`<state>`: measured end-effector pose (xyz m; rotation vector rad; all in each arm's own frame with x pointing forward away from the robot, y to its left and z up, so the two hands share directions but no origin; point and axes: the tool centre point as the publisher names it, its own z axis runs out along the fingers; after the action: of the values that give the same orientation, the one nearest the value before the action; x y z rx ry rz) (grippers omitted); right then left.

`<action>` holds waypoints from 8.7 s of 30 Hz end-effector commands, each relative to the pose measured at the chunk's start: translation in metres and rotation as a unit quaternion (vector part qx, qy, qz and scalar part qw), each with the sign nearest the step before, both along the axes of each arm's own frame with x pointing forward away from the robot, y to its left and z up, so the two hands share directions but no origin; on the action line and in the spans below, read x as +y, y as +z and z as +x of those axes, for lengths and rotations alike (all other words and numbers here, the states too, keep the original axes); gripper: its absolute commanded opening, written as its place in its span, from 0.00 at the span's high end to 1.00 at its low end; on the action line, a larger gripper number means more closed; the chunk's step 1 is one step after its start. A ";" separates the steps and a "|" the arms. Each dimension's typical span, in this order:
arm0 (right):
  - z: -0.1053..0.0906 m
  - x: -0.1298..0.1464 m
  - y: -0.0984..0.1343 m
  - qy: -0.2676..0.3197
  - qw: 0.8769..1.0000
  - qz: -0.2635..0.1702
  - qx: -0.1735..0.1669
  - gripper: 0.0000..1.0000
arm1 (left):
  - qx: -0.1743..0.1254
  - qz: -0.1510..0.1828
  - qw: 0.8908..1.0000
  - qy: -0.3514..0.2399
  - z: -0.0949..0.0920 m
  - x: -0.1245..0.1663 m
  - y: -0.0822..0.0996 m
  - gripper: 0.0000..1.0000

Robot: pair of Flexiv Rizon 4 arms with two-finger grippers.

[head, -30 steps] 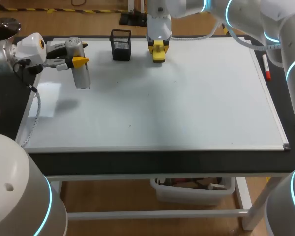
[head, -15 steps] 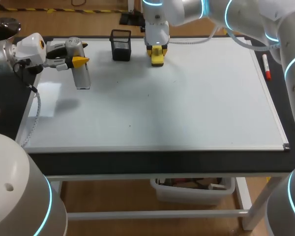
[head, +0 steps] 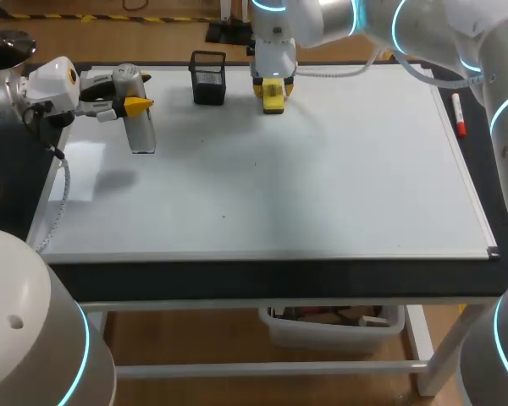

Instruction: Pick up the inspection probe, press it on each red-marked spot on the whiteboard one by one, put down the probe, pick up the eraser, and wipe off all the red marks.

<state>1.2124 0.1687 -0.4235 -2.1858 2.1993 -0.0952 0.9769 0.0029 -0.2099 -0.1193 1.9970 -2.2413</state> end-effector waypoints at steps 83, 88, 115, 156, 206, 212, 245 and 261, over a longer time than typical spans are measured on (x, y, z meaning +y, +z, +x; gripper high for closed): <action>0.012 -0.174 0.176 -0.460 0.804 0.237 0.293 0.00 | -0.074 0.013 0.991 -0.112 0.104 -0.072 0.084 1.00; 0.012 -0.174 0.176 -0.460 0.804 0.237 0.293 0.00 | -0.078 0.017 0.987 -0.139 0.126 -0.086 0.097 1.00; 0.012 -0.174 0.176 -0.460 0.804 0.237 0.293 0.00 | -0.038 0.002 0.985 -0.168 0.209 -0.129 0.066 1.00; 0.012 -0.174 0.176 -0.460 0.804 0.237 0.293 0.00 | 0.000 -0.015 0.985 -0.171 0.258 -0.121 0.008 1.00; 0.012 -0.174 0.176 -0.460 0.804 0.237 0.293 0.00 | 0.016 -0.007 0.957 -0.289 0.272 -0.126 -0.061 1.00; 0.012 -0.174 0.176 -0.460 0.804 0.237 0.293 0.00 | 0.006 -0.007 0.952 -0.307 0.270 -0.126 -0.061 0.33; 0.012 -0.174 0.176 -0.460 0.804 0.237 0.293 0.00 | 0.002 0.172 0.983 -0.065 0.170 -0.016 -0.006 0.00; 0.012 -0.174 0.176 -0.460 0.804 0.237 0.293 0.00 | 0.000 0.268 0.960 0.077 0.099 -0.003 0.027 0.00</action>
<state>1.2165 -0.0039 -0.2479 -0.6312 2.7516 1.0959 1.1114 -0.0015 -0.1908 0.2302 2.5047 -2.0617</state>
